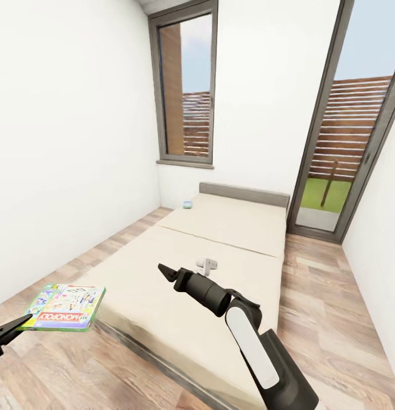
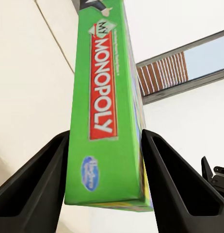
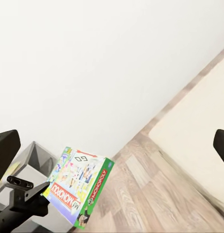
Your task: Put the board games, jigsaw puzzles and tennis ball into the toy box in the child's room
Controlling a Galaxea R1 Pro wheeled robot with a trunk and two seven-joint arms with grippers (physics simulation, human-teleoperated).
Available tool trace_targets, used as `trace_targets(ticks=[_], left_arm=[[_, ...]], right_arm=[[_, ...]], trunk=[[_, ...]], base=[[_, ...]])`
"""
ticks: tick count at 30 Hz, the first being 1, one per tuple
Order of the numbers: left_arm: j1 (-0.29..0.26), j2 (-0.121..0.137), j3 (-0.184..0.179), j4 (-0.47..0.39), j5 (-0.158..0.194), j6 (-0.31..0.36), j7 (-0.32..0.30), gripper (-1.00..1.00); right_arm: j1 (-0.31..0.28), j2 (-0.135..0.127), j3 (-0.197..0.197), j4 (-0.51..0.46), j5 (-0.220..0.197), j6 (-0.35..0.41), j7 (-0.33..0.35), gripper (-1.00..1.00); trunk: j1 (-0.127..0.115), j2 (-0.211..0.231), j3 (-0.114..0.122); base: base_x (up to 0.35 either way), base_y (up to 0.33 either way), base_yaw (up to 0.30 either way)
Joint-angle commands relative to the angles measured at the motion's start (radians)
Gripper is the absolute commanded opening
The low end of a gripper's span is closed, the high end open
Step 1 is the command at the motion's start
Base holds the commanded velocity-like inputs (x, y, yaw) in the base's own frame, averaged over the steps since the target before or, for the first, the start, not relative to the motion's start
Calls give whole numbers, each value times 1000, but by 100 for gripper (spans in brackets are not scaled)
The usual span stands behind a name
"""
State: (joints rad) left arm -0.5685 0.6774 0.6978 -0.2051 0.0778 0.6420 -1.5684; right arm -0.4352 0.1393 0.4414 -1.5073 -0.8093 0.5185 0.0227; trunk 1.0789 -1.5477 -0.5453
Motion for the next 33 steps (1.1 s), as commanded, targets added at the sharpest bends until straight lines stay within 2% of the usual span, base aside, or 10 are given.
trace_targets(ticks=[1,14,33], left_arm=[[-1,1,-3,0,8,7,-2,-100],[-1,20,-4,1,10,7,-2,-100],[-1,24,-3,1,10,7,-2,-100]], right_arm=[[0,0,-1,-1,-1,5,2,100],[0,2,0,-1,-1,4,2,100],[0,3,2,-1,-1,3,2,100]], trunk=[[-4,7,2],[-54,98,43],[-127,231,113]], base=[[0,0,290],[0,0,290],[0,0,289]])
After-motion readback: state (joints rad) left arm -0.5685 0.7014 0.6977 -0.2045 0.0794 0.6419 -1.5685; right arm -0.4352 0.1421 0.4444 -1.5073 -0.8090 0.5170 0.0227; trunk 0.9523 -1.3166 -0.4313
